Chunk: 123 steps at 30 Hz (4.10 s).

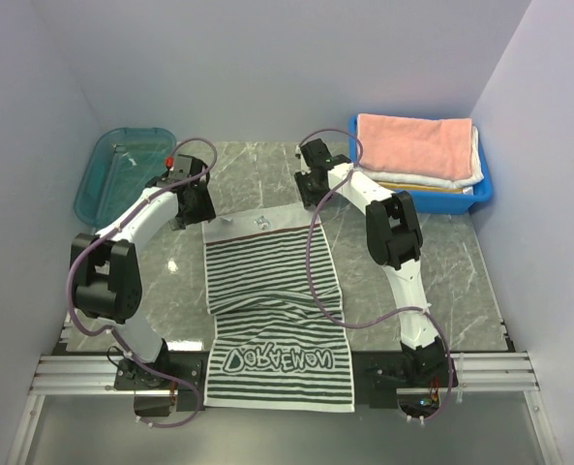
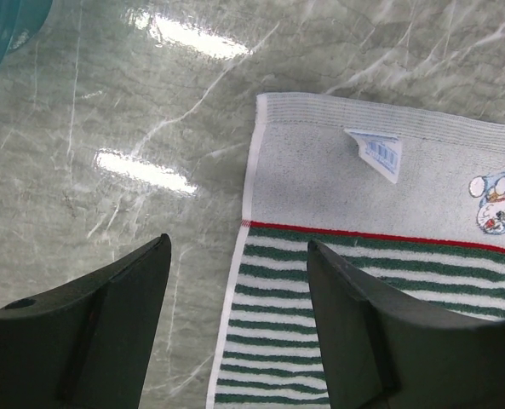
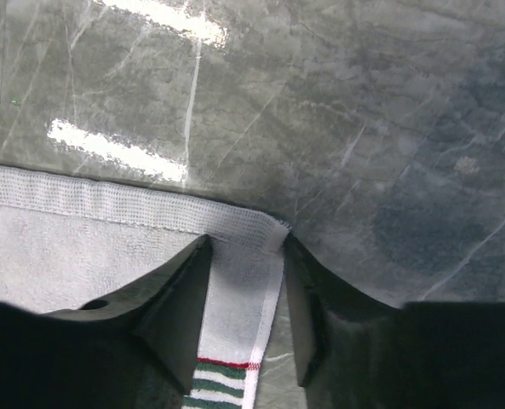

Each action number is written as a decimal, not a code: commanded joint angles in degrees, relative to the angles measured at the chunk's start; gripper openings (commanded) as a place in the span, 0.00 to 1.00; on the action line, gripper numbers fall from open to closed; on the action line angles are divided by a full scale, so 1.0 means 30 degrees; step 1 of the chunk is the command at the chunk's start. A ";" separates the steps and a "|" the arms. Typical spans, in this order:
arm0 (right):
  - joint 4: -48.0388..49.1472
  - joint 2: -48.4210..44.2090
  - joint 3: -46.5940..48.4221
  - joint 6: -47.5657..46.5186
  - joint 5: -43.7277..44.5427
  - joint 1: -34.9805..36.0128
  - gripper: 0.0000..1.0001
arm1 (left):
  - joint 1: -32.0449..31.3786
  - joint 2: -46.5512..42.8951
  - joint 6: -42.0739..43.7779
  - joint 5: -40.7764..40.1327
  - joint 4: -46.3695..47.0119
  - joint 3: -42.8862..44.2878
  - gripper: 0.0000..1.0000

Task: Fold and stack the towels
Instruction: Fold the towel

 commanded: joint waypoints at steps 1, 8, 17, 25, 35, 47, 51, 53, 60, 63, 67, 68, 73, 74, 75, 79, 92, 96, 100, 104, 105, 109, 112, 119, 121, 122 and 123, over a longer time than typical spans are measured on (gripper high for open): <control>-0.1125 0.0713 -0.0278 0.0476 0.0067 0.0150 0.42 | 0.0055 0.0056 0.0235 -0.0203 0.0411 -0.0152 0.71; -0.1010 0.0422 -0.0744 0.0242 -0.0430 0.0179 0.03 | 0.0055 0.0554 0.0235 0.0002 0.0704 -0.0211 0.71; 0.0367 -0.0545 -0.2503 0.0389 -0.0957 0.0150 0.00 | 0.0493 0.2866 -0.0643 0.1112 0.1232 0.1484 0.69; 0.0982 -0.0839 -0.3060 0.0389 -0.1193 0.0150 0.00 | 0.0641 0.5708 -0.0733 0.0296 0.2140 0.3536 0.59; 0.1276 -0.1015 -0.3382 0.0388 -0.1251 0.0121 0.00 | 0.0641 0.8082 -0.0380 0.0617 0.1264 0.5178 0.57; 0.1539 -0.1249 -0.3793 0.0418 -0.1368 0.0121 0.00 | -0.0033 1.0838 -0.0205 0.0675 -0.1346 0.6000 0.13; 0.1684 -0.1366 -0.3909 0.0359 -0.1398 0.0121 0.00 | -0.0062 1.0370 -0.0058 0.0357 -0.1170 0.5794 0.00; 0.2007 -0.1921 -0.4143 0.0418 -0.1368 0.0004 0.00 | -0.0062 0.9961 0.0000 0.0004 -0.1258 0.5998 0.00; 0.2974 -0.4586 -0.3765 0.0360 -0.1018 -0.0670 0.00 | -0.0033 0.7091 0.0176 -0.3041 -0.1639 0.8691 0.00; 0.3733 -0.5379 -0.2452 0.0272 -0.0141 -0.1253 0.00 | 0.0171 0.6824 0.0525 -0.4273 -0.1260 1.0331 0.00; 0.4877 -0.5265 -0.0370 0.0125 0.0912 -0.2133 0.00 | 0.0757 0.7642 0.0733 -0.4832 -0.1318 1.4423 0.00; 0.5169 -0.5147 0.0070 0.0009 0.1033 -0.2309 0.00 | 0.0874 0.8050 0.0820 -0.4774 -0.1230 1.5162 0.00; 0.7892 -0.4210 0.3001 -0.0400 0.1941 -0.3129 0.00 | 0.1724 0.9196 0.0704 -0.3926 -0.0001 1.8912 0.00; 0.8361 -0.4121 0.3236 -0.0489 0.2087 -0.3189 0.00 | 0.1870 0.9313 0.0414 -0.3808 0.0698 1.9181 0.00; 0.9323 -0.4091 0.3644 -0.0490 0.2292 -0.3277 0.00 | 0.2104 0.9256 0.0353 -0.3546 0.1198 1.9299 0.00; 1.1877 -0.4062 0.3707 -0.0576 0.2149 -0.3570 0.00 | 0.2545 0.8320 0.0381 -0.2990 0.4274 1.8367 0.00; 1.3370 -0.6489 -0.0738 -0.0901 0.0507 -0.3541 0.00 | 0.3014 0.4812 0.1377 -0.1291 0.7235 1.3771 0.00; 1.3348 -0.8511 -0.4601 -0.0842 -0.0138 -0.3512 0.00 | 0.3014 0.3340 0.1232 0.1053 0.7357 1.0955 0.00; 1.3405 -1.1176 -0.8180 0.0034 -0.0432 -0.3483 0.00 | 0.3014 0.2110 0.0705 0.2195 0.6536 0.8382 0.00; 1.3201 -1.3403 -1.1054 0.0710 -0.0517 -0.3512 0.00 | 0.3014 -0.0198 -0.0436 0.2608 0.5570 0.5888 0.00; 1.2997 -1.4220 -1.1958 0.0856 -0.0606 -0.3483 0.00 | 0.3014 -0.0671 -0.0555 0.2667 0.5365 0.5361 0.00; 1.1621 -1.6042 -1.4189 0.1995 -0.1163 -0.3511 0.00 | 0.3014 -0.2752 -0.1170 0.3282 0.3760 0.2523 0.00; 1.0598 -1.7068 -1.5888 0.2992 -0.1573 -0.3424 0.00 | 0.3014 -0.3925 -0.1553 0.3545 0.2613 0.0473 0.00; 0.8718 -1.9966 -1.9784 0.4782 -0.3035 -0.3190 0.00 | 0.2985 -0.8021 -0.1757 0.2845 0.1528 -0.4045 0.00; 0.9009 -2.1342 -2.1482 0.5307 -0.3737 -0.3073 0.00 | 0.3014 -0.8700 -0.1961 0.2697 0.1000 -0.4954 0.00; 0.9155 -2.1782 -2.2097 0.5485 -0.4002 -0.3044 0.00 | 0.2985 -0.9254 -0.2310 0.2842 0.0882 -0.5363 0.00; 0.9302 -2.2395 -2.3148 0.5689 -0.4324 -0.3043 0.00 | 0.2985 -0.9521 -0.2459 0.3134 0.0939 -0.5860 0.00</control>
